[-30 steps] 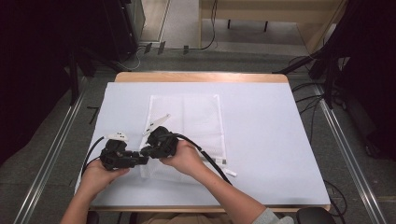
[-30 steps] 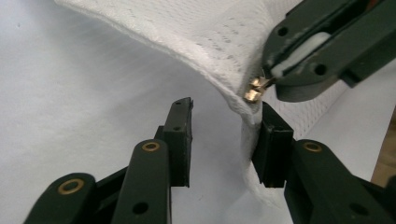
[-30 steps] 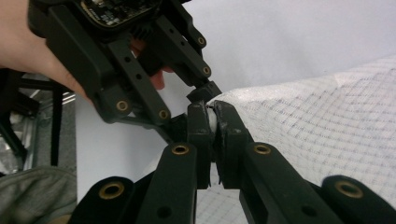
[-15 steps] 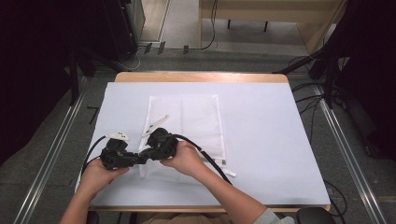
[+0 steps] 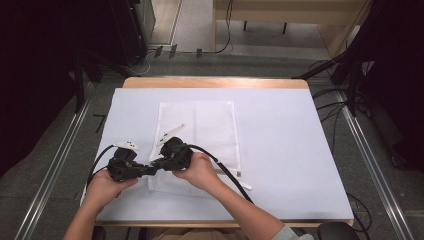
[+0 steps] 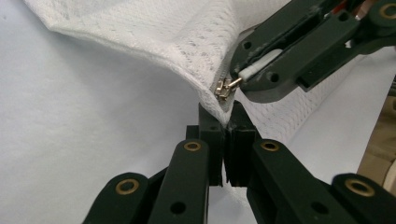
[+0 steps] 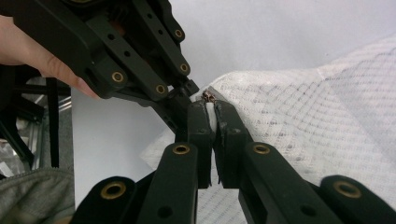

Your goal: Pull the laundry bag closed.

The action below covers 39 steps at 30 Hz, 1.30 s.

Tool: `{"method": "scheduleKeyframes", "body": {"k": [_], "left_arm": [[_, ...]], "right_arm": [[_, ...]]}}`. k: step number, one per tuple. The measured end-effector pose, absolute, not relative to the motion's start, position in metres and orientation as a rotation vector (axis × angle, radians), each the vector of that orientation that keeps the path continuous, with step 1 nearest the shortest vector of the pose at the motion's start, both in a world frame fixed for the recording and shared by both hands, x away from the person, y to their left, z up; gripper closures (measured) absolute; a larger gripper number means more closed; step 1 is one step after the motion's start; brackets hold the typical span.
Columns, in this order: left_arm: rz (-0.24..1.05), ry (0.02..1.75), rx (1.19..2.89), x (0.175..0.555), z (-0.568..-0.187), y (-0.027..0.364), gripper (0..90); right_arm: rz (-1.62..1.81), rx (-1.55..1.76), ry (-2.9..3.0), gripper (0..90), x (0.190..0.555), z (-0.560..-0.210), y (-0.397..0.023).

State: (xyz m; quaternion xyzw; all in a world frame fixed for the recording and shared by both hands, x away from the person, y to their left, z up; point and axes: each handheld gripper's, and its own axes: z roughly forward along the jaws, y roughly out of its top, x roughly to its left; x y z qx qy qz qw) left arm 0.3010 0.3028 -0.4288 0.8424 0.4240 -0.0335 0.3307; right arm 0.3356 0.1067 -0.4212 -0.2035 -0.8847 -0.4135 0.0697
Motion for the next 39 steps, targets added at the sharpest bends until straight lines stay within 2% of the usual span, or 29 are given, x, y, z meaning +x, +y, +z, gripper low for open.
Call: {"method": "scheduleKeyframes", "body": {"k": [14, 18, 19, 21, 27, 39], "left_arm": [[-0.094, 1.11, 2.217, 0.3, -0.43, 0.305, 89.0], [-0.092, 1.108, 2.213, 0.301, -0.433, 0.305, 83.8], [-0.089, 1.107, 2.213, 0.301, -0.433, 0.305, 79.6], [-0.084, 1.101, 2.212, 0.301, -0.433, 0.304, 78.7], [-0.077, 1.079, 2.247, 0.301, -0.431, 0.302, 86.7], [-0.126, 1.102, 2.198, 0.302, -0.428, 0.308, 88.6]], "right_arm": [[-1.242, -0.647, -2.609, 88.1, 0.338, -0.435, 0.1], [-1.24, -0.623, -2.608, 88.0, 0.336, -0.433, 0.1], [-1.231, -0.602, -2.626, 88.0, 0.336, -0.432, 0.101], [-1.226, -0.6, -2.629, 88.0, 0.336, -0.432, 0.101], [-1.21, -0.557, -2.648, 88.0, 0.335, -0.431, 0.102], [-1.231, -0.596, -2.64, 88.2, 0.337, -0.436, 0.1]]}}
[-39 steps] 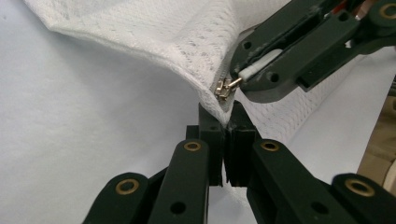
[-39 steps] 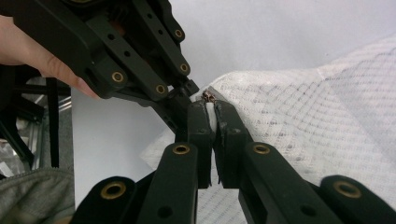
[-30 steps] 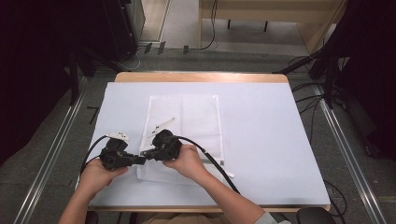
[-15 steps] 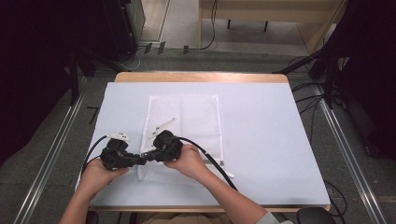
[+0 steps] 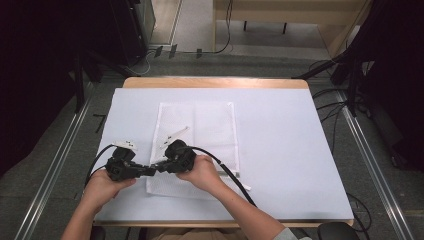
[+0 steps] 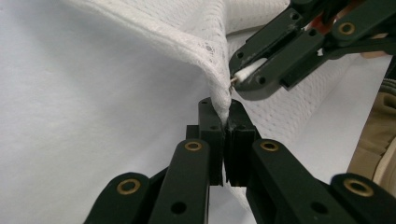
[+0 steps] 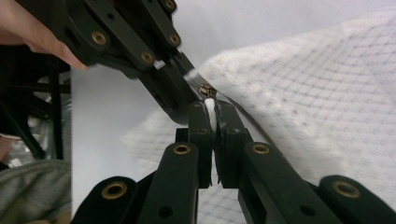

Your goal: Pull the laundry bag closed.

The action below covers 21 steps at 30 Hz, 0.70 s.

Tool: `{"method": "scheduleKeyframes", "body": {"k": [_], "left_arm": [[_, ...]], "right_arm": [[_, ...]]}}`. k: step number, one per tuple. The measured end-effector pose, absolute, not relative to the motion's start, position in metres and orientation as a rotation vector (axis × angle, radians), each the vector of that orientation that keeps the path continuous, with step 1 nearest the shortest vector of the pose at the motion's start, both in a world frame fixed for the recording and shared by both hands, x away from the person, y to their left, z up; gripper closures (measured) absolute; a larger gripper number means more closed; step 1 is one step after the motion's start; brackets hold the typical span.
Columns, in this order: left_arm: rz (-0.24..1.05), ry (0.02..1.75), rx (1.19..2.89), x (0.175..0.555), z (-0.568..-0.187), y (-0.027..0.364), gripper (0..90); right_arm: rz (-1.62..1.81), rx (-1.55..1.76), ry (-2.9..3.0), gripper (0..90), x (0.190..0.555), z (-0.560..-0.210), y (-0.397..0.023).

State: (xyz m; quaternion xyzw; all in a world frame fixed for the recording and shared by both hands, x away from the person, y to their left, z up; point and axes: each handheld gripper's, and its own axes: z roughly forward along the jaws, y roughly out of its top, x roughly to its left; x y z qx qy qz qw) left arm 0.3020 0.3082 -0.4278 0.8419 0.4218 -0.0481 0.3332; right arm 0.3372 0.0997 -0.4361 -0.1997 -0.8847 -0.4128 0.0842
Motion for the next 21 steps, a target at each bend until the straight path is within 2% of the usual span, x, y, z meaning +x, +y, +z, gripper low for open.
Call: {"method": "scheduleKeyframes", "body": {"k": [21], "left_arm": [[-0.128, 1.072, 2.176, 0.299, -0.429, 0.313, 88.3]], "right_arm": [[-1.2, -0.59, -2.683, 88.0, 0.343, -0.443, 0.082]]}}
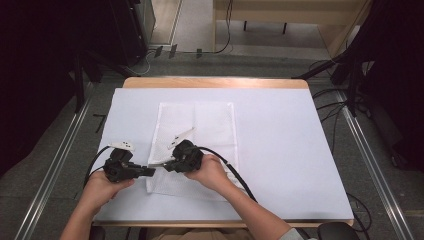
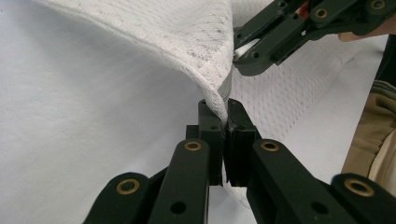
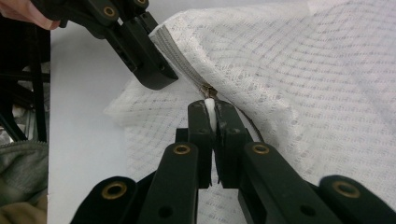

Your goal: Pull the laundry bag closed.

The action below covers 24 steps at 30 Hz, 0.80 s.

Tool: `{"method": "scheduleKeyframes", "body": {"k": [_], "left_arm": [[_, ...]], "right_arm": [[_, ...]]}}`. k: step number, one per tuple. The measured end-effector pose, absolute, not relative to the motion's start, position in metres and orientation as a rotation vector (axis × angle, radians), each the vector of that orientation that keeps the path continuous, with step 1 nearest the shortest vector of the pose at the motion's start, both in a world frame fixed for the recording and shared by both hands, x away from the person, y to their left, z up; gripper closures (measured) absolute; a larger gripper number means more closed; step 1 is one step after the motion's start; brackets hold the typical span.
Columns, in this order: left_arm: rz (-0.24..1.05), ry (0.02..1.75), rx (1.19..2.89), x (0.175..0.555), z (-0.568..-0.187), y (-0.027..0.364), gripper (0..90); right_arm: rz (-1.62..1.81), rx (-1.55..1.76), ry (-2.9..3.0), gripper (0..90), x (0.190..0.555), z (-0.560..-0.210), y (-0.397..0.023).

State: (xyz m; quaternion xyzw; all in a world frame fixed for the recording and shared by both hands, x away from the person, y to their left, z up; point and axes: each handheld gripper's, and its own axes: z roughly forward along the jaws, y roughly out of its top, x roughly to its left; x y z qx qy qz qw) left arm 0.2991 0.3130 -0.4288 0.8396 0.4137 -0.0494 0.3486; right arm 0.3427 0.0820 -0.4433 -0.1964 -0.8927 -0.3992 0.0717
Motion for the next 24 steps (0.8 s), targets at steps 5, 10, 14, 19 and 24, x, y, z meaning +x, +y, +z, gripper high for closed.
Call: {"method": "scheduleKeyframes", "body": {"k": [5, 10, 14, 19, 24], "left_arm": [[-0.125, 1.081, 2.157, 0.299, -0.428, 0.315, 88.3], [-0.126, 1.08, 2.148, 0.298, -0.428, 0.316, 88.2], [-0.123, 1.072, 2.145, 0.298, -0.428, 0.317, 88.1], [-0.131, 1.069, 2.146, 0.297, -0.428, 0.317, 88.0], [-0.132, 1.067, 2.144, 0.297, -0.428, 0.318, 88.0]], "right_arm": [[-1.195, -0.602, -2.677, 88.0, 0.345, -0.443, 0.078], [-1.184, -0.617, -2.679, 88.0, 0.347, -0.445, 0.067], [-1.181, -0.62, -2.682, 87.9, 0.348, -0.444, 0.062], [-1.171, -0.611, -2.695, 87.9, 0.346, -0.444, 0.059], [-1.166, -0.614, -2.698, 87.9, 0.346, -0.444, 0.053]]}}
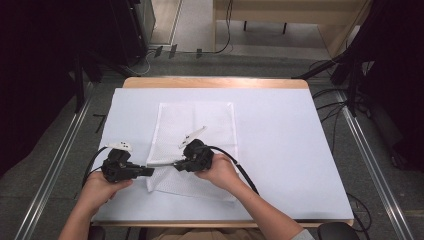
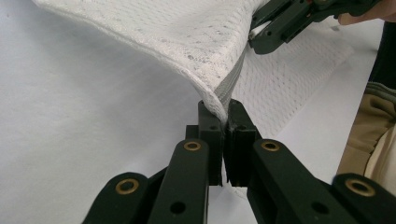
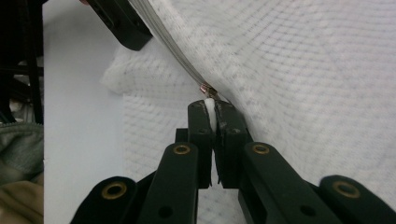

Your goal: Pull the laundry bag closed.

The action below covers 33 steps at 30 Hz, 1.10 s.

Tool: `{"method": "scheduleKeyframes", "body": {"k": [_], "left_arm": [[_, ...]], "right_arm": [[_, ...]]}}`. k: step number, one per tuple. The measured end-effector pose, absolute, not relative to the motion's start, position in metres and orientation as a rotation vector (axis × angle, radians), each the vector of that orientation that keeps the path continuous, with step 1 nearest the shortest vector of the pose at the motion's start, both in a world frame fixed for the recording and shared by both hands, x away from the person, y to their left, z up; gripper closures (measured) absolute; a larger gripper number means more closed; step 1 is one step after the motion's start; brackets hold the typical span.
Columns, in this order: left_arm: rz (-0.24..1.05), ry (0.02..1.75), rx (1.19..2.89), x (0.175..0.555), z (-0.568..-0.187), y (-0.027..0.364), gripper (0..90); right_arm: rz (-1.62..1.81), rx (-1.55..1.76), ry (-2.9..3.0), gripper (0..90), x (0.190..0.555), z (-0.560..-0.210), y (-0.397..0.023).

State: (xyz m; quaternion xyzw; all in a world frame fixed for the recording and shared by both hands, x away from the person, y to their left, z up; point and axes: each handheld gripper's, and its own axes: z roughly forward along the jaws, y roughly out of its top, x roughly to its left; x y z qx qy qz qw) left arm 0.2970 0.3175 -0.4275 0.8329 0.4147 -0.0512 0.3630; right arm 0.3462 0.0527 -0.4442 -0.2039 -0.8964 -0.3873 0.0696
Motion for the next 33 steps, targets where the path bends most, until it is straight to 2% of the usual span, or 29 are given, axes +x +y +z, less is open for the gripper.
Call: {"method": "scheduleKeyframes", "body": {"k": [33], "left_arm": [[-0.153, 1.051, 2.135, 0.296, -0.429, 0.319, 88.0]], "right_arm": [[-1.145, -0.702, -2.688, 88.0, 0.348, -0.451, 0.005]]}}
